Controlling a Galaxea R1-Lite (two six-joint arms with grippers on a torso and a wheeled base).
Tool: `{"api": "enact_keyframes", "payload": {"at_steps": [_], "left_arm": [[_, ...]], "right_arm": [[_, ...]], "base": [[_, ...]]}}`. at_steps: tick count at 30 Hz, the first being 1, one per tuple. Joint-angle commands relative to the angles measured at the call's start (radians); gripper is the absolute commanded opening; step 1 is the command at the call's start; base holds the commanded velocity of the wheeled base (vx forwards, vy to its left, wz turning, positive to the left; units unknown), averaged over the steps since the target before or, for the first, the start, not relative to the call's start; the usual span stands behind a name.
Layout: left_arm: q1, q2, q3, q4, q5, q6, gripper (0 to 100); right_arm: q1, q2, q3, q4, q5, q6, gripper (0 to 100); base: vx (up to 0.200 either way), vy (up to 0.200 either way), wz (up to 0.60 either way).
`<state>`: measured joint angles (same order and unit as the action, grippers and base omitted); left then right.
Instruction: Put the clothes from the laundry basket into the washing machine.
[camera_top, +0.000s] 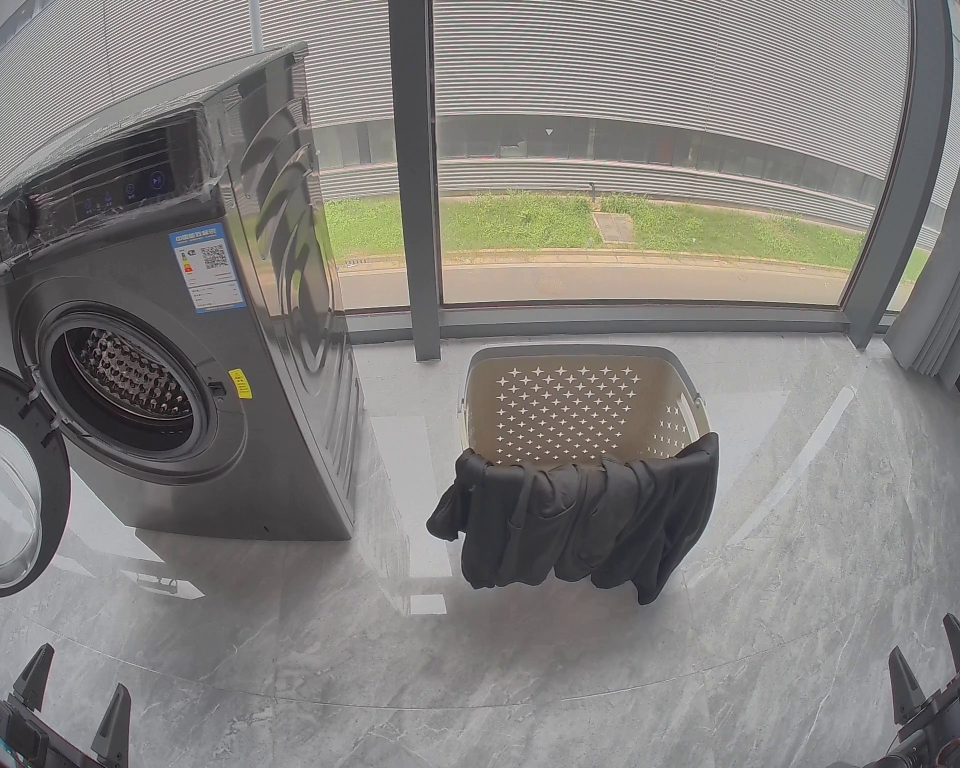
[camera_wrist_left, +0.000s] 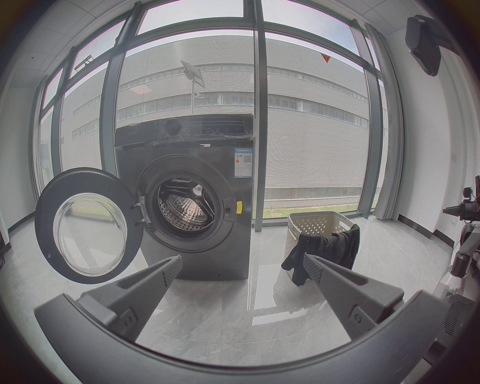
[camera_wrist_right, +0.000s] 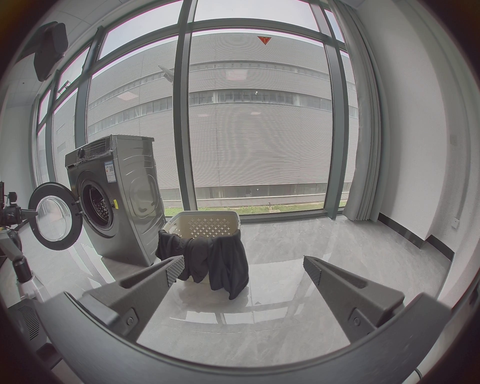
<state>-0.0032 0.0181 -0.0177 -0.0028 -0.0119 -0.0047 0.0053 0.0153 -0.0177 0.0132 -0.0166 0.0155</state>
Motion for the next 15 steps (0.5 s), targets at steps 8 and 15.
{"api": "enact_keyframes", "payload": {"at_steps": [8,15], "left_arm": [[0.000,-0.018,0.018,0.000,0.000,0.002,100],[0.000,-0.018,0.018,0.000,0.001,0.002,100]], "right_arm": [[-0.001,-0.015,0.013,-0.001,0.000,0.000,100],[-0.001,-0.014,0.013,0.001,0.003,-0.016,100]], "base": [[0.000,0.000,0.00],[0.000,0.000,0.00]]}}
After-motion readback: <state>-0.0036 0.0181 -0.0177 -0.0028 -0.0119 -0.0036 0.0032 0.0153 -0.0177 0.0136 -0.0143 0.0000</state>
